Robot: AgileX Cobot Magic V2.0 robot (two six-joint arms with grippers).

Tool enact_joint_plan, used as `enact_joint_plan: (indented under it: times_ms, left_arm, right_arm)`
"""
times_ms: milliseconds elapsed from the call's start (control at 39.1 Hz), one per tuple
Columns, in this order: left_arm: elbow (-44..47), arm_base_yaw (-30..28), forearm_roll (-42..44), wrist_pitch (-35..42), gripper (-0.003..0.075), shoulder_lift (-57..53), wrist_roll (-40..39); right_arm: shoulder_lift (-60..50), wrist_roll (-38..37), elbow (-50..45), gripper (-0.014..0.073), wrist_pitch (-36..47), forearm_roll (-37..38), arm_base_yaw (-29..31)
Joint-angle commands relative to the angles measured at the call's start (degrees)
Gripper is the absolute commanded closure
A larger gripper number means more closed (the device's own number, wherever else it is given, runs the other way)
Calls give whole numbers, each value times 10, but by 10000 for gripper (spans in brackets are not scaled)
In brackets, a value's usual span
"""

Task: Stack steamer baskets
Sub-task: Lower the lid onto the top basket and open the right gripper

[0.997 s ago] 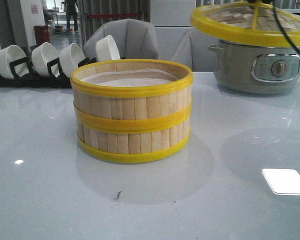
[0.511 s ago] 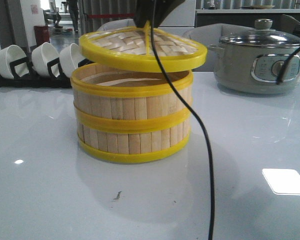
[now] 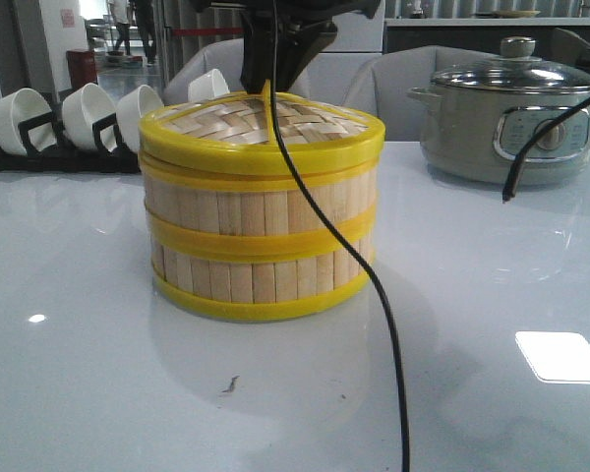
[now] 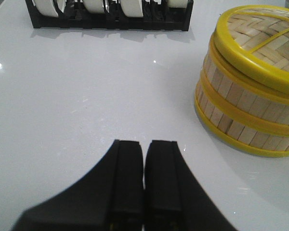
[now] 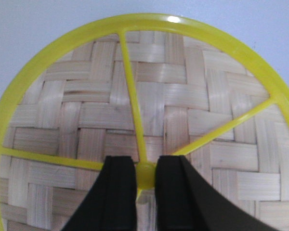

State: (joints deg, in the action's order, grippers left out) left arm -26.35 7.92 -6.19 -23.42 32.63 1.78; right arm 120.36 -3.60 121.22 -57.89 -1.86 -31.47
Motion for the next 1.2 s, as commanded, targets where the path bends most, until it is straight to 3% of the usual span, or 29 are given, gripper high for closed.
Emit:
enact_joint_plan:
  times_ms: [0, 1176]
  left_arm:
    - [-16, 3, -2, 46, 635, -1, -3]
    - [-16, 3, -2, 46, 635, -1, -3]
  right_arm:
    - [-37, 9, 22, 538, 30, 10, 1]
    - [-37, 9, 22, 535, 26, -9, 1]
